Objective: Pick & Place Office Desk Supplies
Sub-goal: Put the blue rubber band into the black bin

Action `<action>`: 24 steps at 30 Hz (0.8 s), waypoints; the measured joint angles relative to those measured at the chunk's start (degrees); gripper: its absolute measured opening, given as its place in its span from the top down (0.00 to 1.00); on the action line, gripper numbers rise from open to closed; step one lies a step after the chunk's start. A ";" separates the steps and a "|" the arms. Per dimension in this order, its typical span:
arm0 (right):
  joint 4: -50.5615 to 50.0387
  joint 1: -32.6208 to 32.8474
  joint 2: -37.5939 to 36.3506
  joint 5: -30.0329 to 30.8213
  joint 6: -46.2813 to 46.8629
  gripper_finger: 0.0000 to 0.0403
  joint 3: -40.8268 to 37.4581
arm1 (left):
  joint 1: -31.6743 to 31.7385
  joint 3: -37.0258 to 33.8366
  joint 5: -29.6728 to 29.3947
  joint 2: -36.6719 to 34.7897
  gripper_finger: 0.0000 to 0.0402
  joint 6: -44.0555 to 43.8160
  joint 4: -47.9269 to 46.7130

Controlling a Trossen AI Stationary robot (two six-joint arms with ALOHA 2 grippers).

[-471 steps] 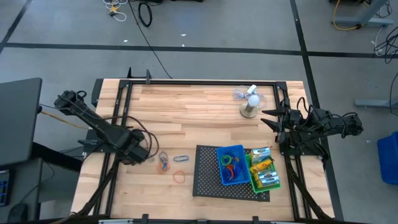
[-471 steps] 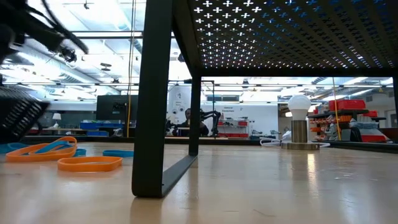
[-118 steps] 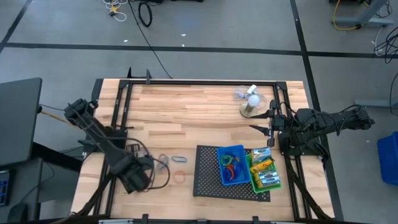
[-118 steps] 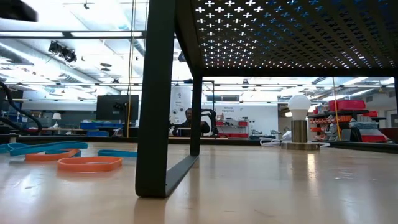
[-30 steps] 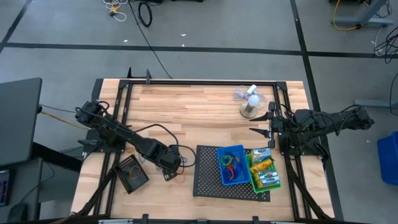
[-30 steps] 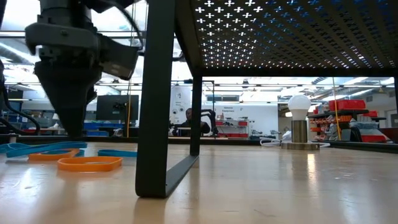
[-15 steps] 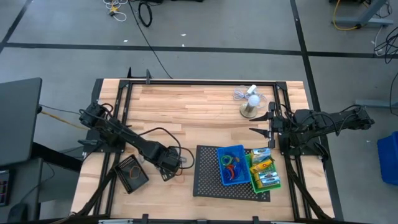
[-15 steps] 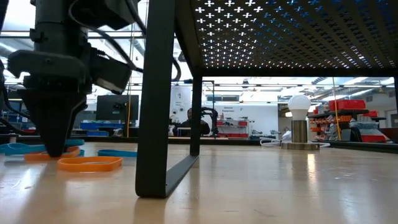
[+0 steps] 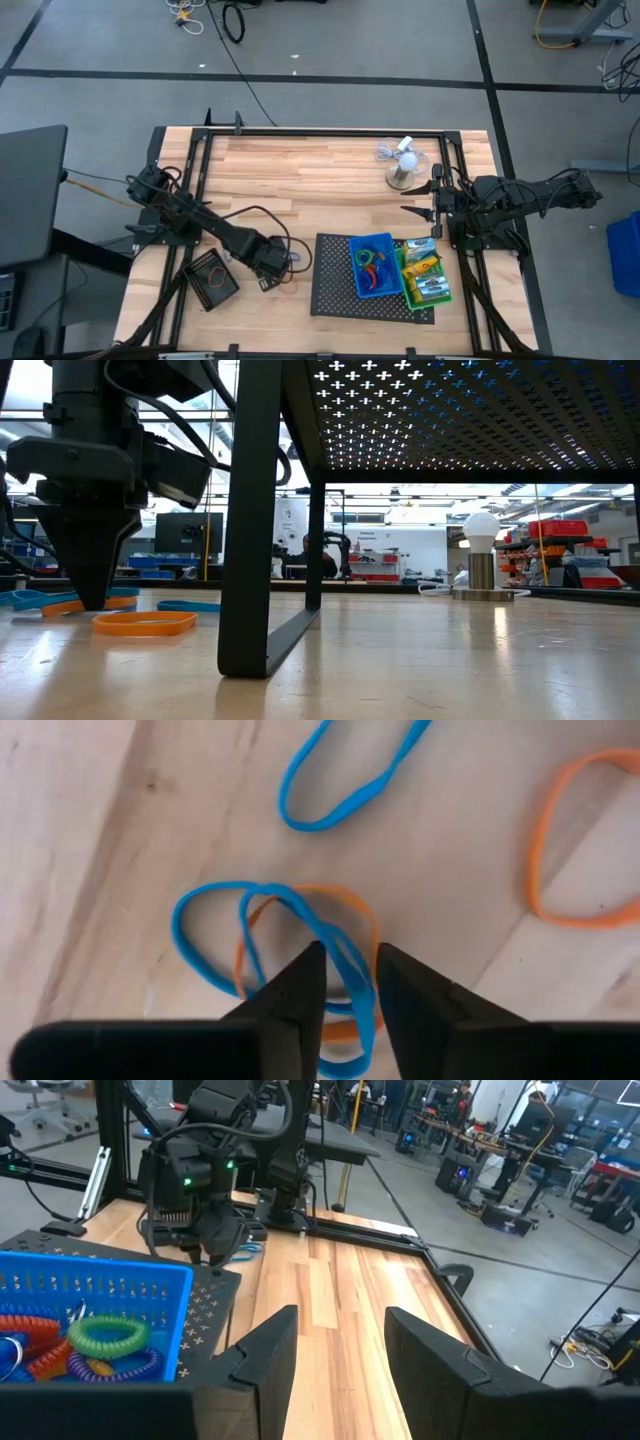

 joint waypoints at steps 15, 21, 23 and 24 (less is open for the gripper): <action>-0.02 0.00 0.01 0.00 0.00 0.60 0.00 | -0.47 1.71 -0.58 -0.02 0.59 3.09 1.85; -0.02 0.01 0.01 0.00 0.00 0.60 0.00 | -0.51 5.02 -3.56 -0.13 0.63 3.71 -4.90; -0.04 0.00 0.01 0.00 0.00 0.60 0.00 | -0.51 5.11 -3.89 -0.11 0.66 3.84 -5.78; -0.04 0.01 0.01 0.00 -0.02 0.60 0.00 | -0.47 5.11 -3.94 -0.11 0.67 4.12 -5.73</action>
